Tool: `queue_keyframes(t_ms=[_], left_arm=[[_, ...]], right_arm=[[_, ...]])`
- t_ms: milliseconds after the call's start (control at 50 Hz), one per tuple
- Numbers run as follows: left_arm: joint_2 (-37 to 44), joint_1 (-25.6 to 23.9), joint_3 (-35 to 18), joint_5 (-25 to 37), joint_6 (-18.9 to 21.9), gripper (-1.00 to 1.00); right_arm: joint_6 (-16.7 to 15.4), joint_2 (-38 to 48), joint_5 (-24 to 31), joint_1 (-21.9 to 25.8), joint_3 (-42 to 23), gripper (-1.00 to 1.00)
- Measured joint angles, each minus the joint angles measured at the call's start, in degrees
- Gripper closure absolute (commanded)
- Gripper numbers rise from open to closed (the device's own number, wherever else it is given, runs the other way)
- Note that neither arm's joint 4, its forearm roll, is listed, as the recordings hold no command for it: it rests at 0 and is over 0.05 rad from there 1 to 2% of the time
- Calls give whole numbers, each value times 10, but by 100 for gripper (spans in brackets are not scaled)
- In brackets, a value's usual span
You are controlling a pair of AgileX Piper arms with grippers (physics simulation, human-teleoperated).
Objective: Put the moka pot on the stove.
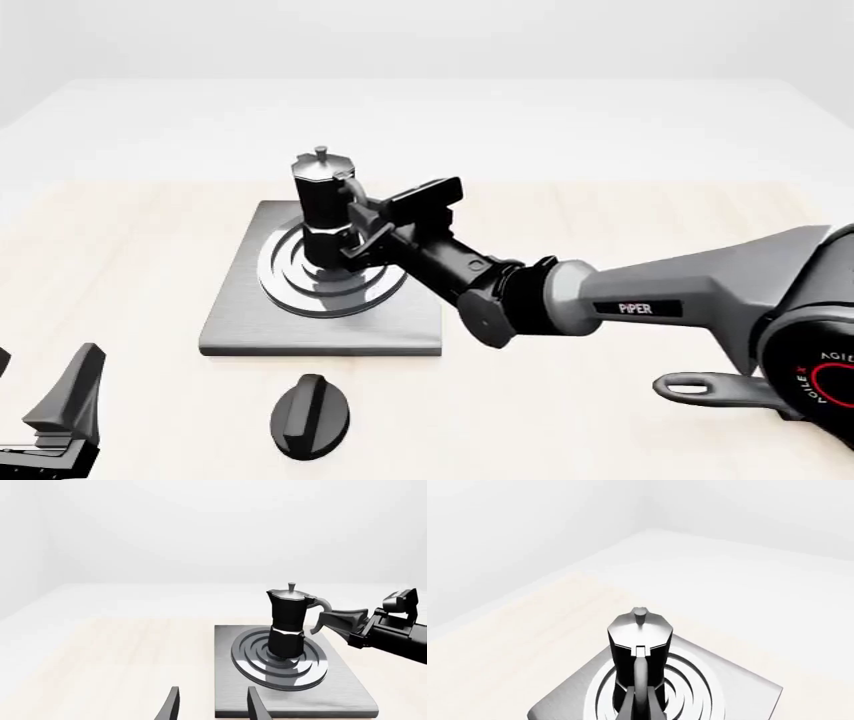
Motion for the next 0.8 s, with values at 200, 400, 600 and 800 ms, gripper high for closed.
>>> queue_keyframes(t_ms=[200,400,600,800], left_arm=[[0,0,0,0,0,-100],[0,0,0,0,0,-100],[0,0,0,0,0,-100],[0,0,0,0,0,-100]], right_arm=[[2,3,-2,0,0,100],[5,7,-4,0,0,100],[7,11,-6,0,0,100],[10,16,-7,-1,-1,100]])
